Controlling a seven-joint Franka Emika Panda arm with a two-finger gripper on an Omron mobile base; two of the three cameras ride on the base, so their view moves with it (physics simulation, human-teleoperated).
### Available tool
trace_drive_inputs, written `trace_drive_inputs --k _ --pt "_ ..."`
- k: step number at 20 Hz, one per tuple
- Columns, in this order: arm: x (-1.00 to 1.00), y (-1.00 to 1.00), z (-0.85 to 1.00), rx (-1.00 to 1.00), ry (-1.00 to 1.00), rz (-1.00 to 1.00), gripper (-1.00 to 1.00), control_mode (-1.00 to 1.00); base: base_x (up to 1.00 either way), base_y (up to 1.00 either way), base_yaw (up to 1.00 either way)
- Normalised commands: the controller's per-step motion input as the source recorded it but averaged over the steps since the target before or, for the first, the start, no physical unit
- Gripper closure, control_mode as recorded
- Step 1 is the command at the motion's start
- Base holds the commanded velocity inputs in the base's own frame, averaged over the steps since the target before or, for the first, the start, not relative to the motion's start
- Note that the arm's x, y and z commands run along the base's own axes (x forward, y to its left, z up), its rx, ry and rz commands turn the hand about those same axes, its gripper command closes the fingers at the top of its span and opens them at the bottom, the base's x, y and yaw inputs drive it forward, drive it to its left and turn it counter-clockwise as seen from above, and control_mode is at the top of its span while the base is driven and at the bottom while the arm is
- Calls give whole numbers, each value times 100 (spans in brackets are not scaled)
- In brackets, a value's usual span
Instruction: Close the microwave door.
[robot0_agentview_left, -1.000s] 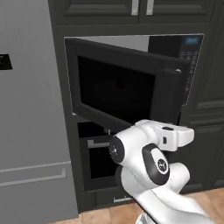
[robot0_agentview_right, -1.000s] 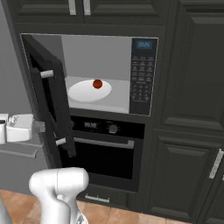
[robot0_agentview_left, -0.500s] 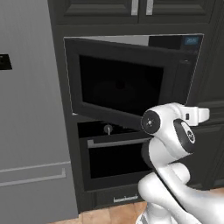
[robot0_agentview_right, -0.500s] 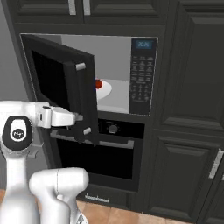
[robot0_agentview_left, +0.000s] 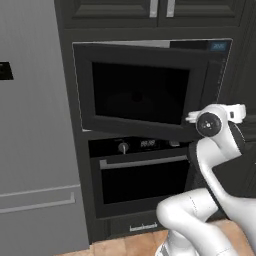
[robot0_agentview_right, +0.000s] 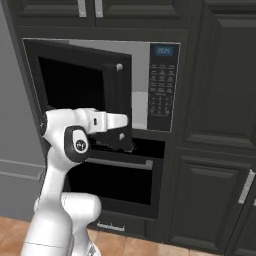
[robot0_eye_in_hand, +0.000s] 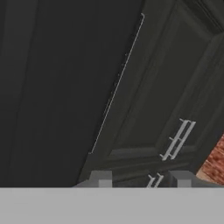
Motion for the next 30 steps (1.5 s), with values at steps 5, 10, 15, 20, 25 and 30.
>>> trace_drive_inputs --k 5,10,15,20,25,30 --pt "98 -6 0 -1 15 12 -100 -100 0 0 0" --pt "81 0 0 -5 16 4 -100 -100 0 0 0" --pt "78 0 -2 -2 7 1 -100 -100 0 0 0" --pt "75 0 -4 -1 2 0 -100 -100 0 0 0" --pt "66 0 -6 0 0 0 -100 -100 0 0 0" --pt "56 0 -6 0 0 0 -100 -100 0 0 0"
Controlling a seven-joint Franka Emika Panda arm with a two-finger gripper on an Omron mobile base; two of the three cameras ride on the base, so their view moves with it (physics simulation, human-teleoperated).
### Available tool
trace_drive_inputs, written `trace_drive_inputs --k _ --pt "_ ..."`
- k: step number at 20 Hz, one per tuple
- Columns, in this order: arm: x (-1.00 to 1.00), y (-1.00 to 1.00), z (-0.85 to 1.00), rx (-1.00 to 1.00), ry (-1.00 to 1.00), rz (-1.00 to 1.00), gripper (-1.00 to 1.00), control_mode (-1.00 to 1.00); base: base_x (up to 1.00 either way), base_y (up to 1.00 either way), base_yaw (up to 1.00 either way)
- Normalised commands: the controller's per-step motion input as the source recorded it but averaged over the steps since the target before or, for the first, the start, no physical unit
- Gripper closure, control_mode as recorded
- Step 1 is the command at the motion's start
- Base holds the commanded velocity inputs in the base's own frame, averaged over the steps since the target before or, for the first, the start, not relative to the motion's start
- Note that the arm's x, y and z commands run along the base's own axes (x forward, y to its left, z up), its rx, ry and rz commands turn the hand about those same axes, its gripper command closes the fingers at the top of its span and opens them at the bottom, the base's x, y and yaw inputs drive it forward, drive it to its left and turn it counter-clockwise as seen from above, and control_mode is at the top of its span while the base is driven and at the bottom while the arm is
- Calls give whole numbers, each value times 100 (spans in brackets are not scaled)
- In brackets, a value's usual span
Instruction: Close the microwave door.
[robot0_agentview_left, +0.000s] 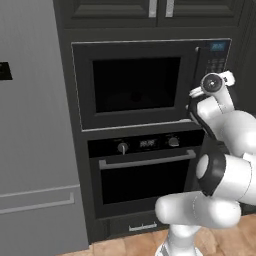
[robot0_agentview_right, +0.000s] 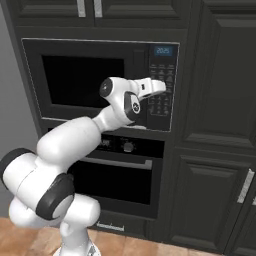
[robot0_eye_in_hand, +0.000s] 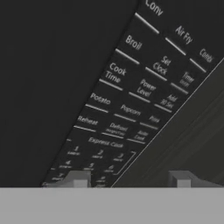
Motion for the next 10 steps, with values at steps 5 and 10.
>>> trace_drive_inputs --k 5,10 --pt "50 0 -5 0 0 0 -100 -100 0 0 0" --pt "17 0 -4 0 0 0 -100 -100 0 0 0"
